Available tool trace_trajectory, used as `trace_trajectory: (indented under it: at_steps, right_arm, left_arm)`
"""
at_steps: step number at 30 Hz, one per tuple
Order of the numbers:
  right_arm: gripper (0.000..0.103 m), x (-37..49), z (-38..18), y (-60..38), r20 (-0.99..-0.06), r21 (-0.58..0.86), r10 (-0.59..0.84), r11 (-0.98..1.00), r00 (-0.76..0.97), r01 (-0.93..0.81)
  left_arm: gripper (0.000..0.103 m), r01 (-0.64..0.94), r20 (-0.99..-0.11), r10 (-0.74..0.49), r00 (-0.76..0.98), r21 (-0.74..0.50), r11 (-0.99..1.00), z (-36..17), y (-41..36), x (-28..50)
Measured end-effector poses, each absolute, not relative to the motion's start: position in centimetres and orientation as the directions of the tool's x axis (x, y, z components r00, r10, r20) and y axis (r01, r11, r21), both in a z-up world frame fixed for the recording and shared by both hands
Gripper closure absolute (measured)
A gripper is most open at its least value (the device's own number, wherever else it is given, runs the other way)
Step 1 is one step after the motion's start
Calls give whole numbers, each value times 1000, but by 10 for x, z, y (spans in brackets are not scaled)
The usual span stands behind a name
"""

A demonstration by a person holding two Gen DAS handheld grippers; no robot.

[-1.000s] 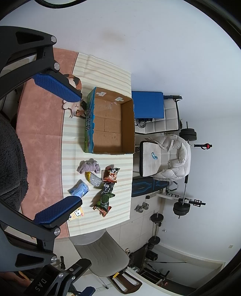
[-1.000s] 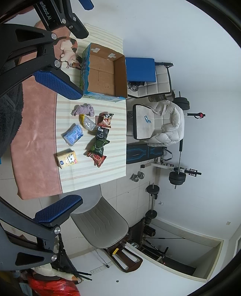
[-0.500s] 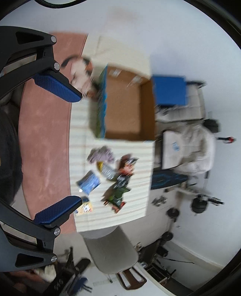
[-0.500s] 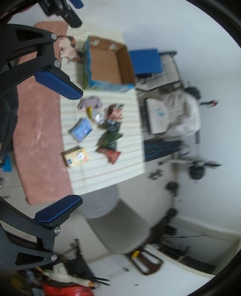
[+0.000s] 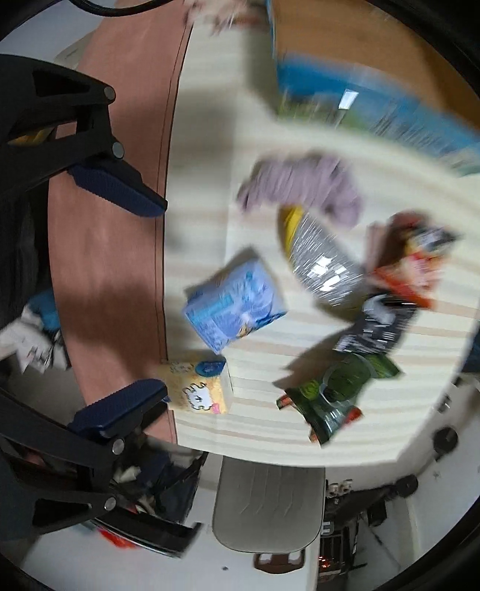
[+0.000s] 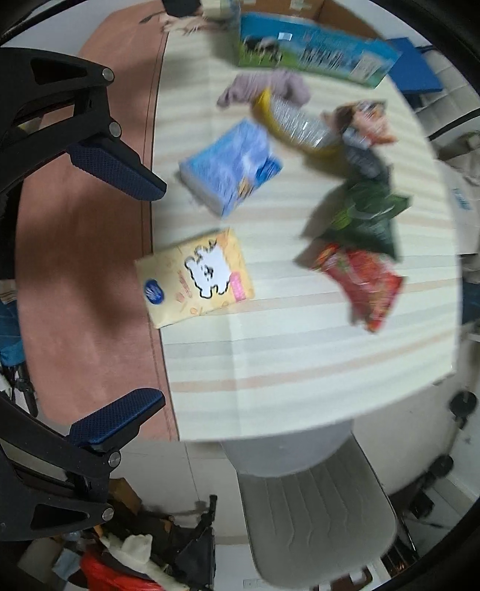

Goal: Organize soft objects
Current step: 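Grasp the blue tissue pack with the left gripper while the right grasps the yellow tissue pack, then carry both tissue packs into the box and open both grippers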

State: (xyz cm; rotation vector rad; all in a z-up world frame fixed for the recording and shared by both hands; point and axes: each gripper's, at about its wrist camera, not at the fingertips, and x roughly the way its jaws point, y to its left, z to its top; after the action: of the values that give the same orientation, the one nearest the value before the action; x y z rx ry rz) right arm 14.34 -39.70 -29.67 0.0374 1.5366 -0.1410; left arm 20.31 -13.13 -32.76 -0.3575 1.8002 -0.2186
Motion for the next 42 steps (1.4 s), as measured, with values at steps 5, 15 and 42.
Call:
trace_trajectory:
  at_steps: [5, 15, 42]
  right_arm:
    - [3, 153, -342, -409, -1000, -7, -4, 992, -25, 128]
    - [20, 158, -397, -410, -992, 42, 57, 990, -111, 135]
    - [38, 124, -267, -271, -946, 308, 307, 951, 103, -2]
  left_arm:
    - [14, -258, -842, -429, -328, -358, 898, -398, -152, 216]
    - [57, -249, -851, -376, -368, -299, 921, -446, -170, 212]
    - [72, -9, -956, -286, 71, -287, 958, -197, 2, 214]
